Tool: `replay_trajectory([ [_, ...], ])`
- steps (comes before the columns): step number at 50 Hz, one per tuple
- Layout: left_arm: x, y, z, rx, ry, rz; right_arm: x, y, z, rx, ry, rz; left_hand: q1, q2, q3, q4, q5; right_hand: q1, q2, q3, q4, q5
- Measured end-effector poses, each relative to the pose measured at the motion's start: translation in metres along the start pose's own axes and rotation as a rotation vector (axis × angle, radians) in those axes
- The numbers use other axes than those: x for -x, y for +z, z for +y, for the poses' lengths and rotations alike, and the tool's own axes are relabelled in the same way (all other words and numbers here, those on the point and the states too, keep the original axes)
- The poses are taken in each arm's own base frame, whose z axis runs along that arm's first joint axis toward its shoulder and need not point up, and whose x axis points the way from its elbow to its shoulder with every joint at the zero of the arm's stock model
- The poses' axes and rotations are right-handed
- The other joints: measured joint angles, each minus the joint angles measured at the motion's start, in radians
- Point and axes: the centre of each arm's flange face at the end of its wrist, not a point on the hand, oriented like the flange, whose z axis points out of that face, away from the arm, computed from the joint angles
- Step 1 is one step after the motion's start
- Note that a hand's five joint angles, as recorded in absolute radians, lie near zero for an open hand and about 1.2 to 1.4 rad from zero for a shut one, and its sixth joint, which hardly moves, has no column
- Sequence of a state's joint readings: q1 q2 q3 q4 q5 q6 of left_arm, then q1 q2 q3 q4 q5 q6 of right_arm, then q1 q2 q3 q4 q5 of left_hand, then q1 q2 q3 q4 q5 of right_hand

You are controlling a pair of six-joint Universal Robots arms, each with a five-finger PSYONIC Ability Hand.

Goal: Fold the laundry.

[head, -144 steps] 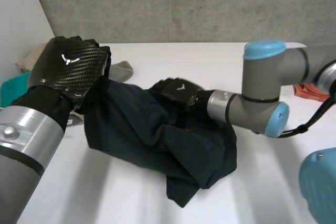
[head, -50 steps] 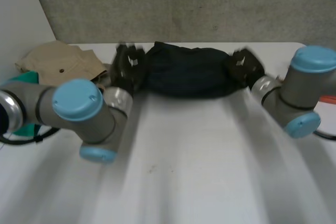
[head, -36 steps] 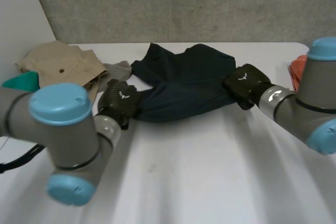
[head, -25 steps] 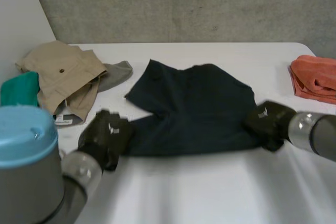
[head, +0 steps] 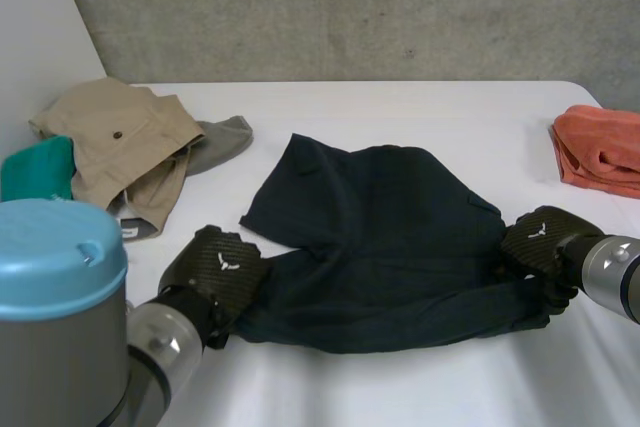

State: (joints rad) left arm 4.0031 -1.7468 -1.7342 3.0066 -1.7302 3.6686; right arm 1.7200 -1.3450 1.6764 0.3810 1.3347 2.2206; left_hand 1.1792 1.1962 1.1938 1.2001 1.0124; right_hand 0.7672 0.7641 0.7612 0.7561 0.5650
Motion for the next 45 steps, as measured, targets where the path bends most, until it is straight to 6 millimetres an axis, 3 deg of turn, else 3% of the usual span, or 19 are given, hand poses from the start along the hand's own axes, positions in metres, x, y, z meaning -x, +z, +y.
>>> replay_trajectory([
  [16,0.015,0.036,0.001,0.006,-0.074,-0.058,0.014,-0.001,0.011,-0.034,0.186,-0.097,0.0,0.0,0.0,0.0,0.0,0.012,0.003,0.017,0.025,0.042],
  [33,0.021,0.043,-0.002,-0.003,-0.104,-0.077,0.025,-0.007,0.018,-0.053,0.295,-0.16,0.0,0.0,0.0,0.0,0.0,0.022,0.012,0.028,0.036,0.049],
  [37,0.021,0.043,-0.002,-0.003,-0.122,-0.078,0.03,-0.008,0.02,-0.048,0.299,-0.176,0.0,0.0,0.0,0.0,0.0,0.31,0.371,0.369,0.37,0.367],
  [42,0.022,0.041,-0.004,-0.008,-0.142,-0.081,0.022,-0.009,0.014,-0.07,0.288,-0.151,0.0,0.0,0.0,0.0,0.0,0.31,0.412,0.429,0.44,0.389],
  [45,0.028,0.032,-0.012,-0.038,-0.15,-0.095,0.003,-0.02,-0.002,-0.115,0.254,-0.089,0.0,0.0,0.0,0.0,0.0,0.31,0.412,0.429,0.441,0.389],
])
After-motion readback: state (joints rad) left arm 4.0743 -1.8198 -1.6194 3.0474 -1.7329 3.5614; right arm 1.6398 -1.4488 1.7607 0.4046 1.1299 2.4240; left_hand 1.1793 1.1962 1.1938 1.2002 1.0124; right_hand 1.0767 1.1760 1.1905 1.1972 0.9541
